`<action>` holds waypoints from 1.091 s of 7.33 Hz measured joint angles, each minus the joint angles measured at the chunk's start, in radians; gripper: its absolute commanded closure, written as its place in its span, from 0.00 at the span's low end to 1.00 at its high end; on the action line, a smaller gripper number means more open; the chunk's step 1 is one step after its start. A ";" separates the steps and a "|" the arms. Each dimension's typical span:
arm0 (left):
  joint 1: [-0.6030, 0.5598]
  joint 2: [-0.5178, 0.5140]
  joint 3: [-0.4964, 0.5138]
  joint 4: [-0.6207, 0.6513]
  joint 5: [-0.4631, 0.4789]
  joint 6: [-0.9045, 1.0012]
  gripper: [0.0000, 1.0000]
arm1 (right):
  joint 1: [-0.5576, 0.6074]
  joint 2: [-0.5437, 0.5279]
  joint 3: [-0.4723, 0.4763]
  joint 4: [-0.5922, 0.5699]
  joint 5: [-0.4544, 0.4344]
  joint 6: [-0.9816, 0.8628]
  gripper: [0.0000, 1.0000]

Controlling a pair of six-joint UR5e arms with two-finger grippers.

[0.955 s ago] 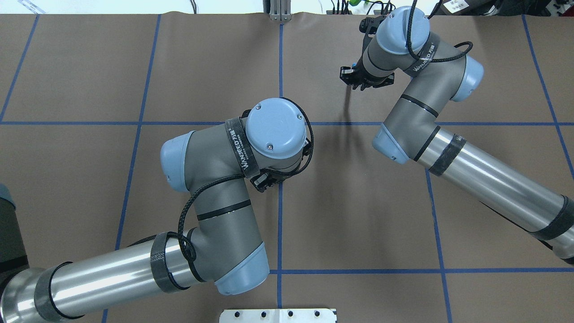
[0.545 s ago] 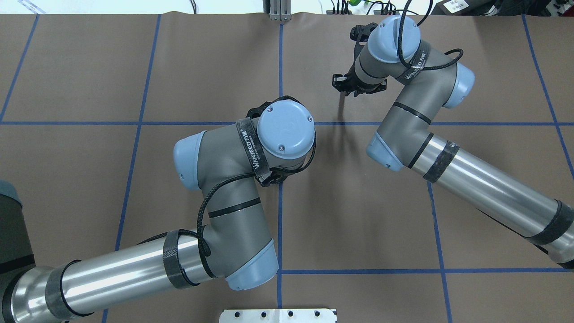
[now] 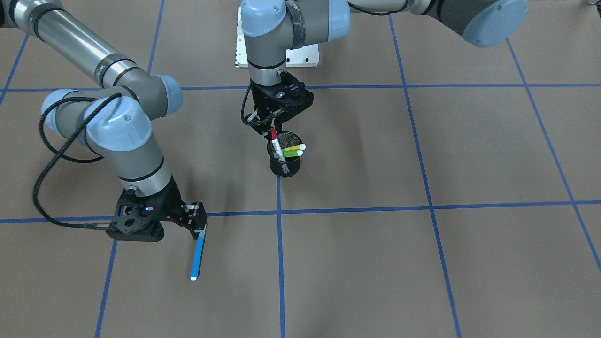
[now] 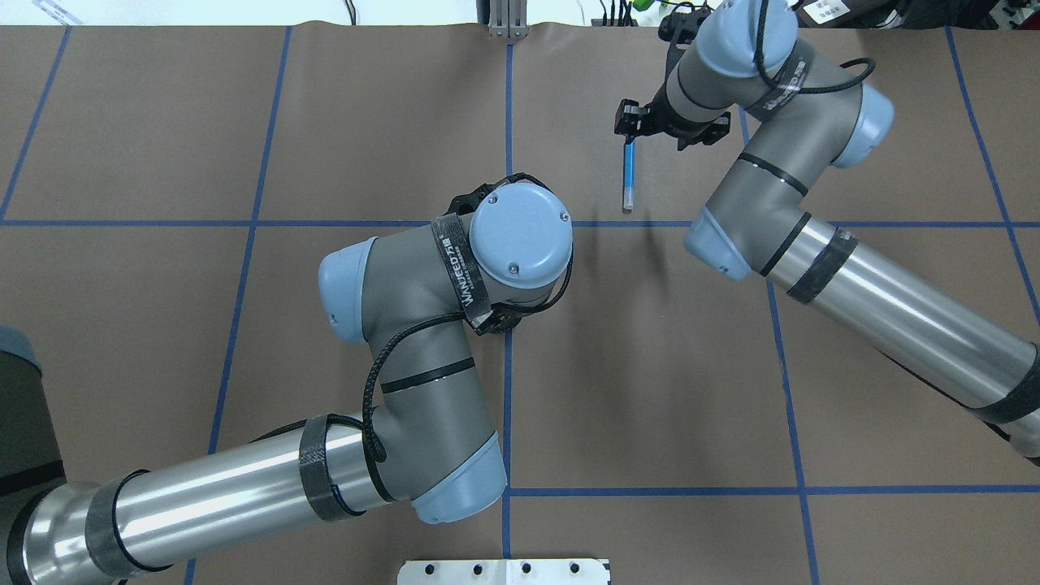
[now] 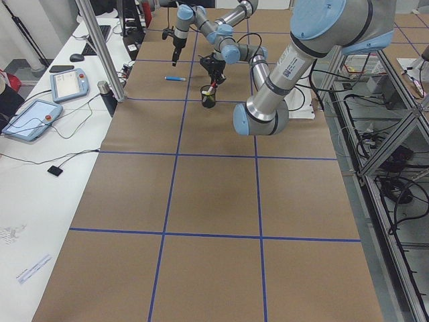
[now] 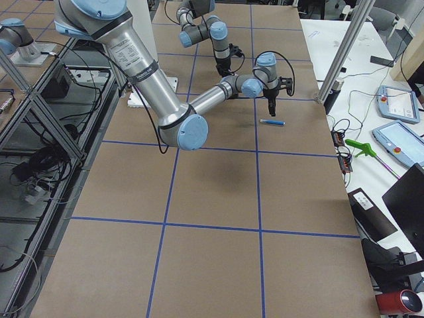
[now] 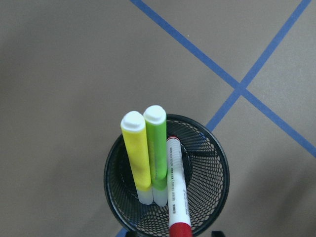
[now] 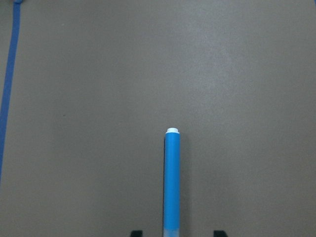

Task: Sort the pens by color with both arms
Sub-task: 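Grasp the red-capped marker with the left gripper while the right arm withdraws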

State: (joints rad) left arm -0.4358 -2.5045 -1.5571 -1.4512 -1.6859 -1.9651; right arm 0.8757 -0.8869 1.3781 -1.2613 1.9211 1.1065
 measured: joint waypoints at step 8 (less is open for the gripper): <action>-0.033 -0.064 -0.143 0.122 -0.029 0.106 1.00 | 0.281 -0.054 0.024 -0.189 0.238 -0.053 0.00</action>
State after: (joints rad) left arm -0.4687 -2.5684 -1.6997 -1.3290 -1.7146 -1.8596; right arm 1.1571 -0.9404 1.4016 -1.4501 2.1589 1.0535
